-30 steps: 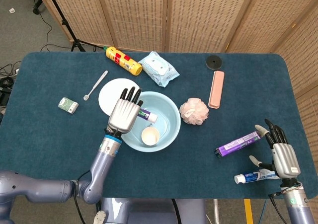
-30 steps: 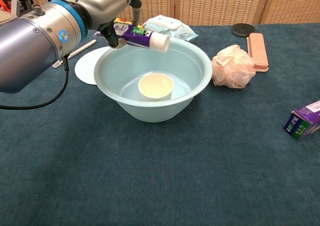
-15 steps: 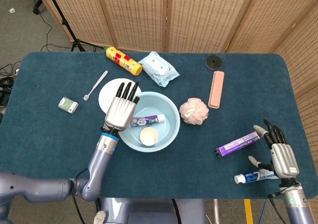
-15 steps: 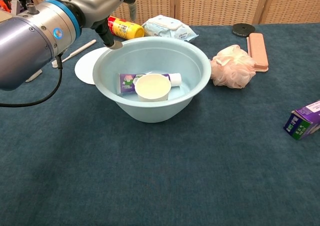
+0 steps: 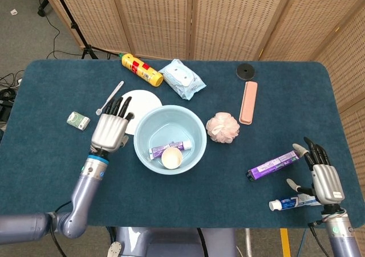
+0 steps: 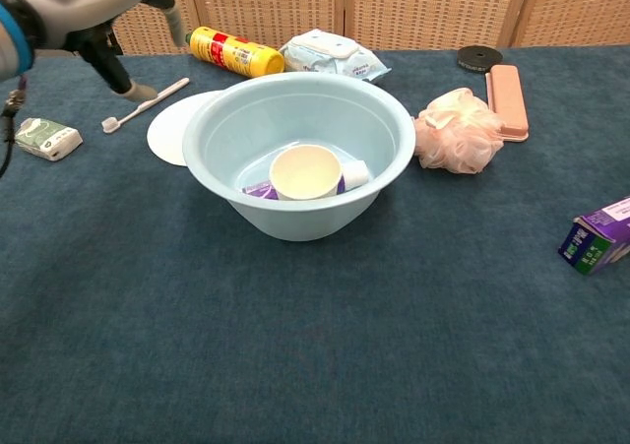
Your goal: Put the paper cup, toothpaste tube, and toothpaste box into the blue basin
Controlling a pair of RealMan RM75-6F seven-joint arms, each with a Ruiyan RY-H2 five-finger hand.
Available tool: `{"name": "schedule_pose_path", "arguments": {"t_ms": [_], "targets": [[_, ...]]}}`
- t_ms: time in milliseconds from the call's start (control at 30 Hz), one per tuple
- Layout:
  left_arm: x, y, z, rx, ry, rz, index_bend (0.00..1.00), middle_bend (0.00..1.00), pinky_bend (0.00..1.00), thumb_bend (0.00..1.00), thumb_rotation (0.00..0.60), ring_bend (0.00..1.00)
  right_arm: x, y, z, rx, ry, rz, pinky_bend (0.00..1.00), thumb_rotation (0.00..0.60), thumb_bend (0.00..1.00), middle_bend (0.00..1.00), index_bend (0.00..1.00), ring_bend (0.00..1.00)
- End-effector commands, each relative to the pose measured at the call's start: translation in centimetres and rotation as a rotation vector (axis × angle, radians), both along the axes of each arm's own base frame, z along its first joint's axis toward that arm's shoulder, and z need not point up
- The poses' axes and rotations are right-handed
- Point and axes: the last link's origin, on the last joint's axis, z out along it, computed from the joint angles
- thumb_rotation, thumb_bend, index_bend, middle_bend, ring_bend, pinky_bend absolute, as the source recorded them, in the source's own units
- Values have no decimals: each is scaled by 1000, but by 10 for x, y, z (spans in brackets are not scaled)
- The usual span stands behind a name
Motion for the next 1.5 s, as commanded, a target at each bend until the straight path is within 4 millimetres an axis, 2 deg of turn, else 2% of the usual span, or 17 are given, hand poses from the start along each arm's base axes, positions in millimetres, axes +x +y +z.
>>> {"name": "schedule_pose_path", "arguments": {"t_ms": [33, 267, 433, 600, 833, 1100, 1500], "targets": [[-30, -15, 21, -12, -71, 79, 356, 65, 97, 218, 600, 28, 0, 0, -2, 4, 12, -2, 0, 600, 206, 0, 147, 0], [-79, -42, 50, 43, -45, 84, 356, 64, 97, 219, 600, 28, 1, -1, -7, 7, 44, -7, 0, 600, 204, 0, 147, 0], [-101, -57, 58, 54, -49, 102, 356, 64, 97, 223, 600, 28, 1, -1, -10, 14, 67, -9, 0, 600, 204, 0, 147, 0], [-126, -72, 57, 49, -24, 137, 356, 64, 82, 238, 600, 28, 1, 0, -13, 18, 85, -11, 0, 600, 204, 0, 146, 0], [-165, -93, 37, 49, -48, 211, 356, 64, 81, 242, 600, 28, 1, -1, -20, 35, 122, -16, 0, 600, 202, 0, 147, 0], [-179, -106, 15, 52, -60, 240, 356, 64, 81, 246, 600, 28, 2, -8, -25, 48, 151, -23, 0, 600, 196, 0, 146, 0], [-188, -115, -1, 47, -96, 287, 356, 64, 81, 249, 600, 28, 6, -43, -26, 148, 215, 7, 0, 600, 195, 0, 147, 0]]}}
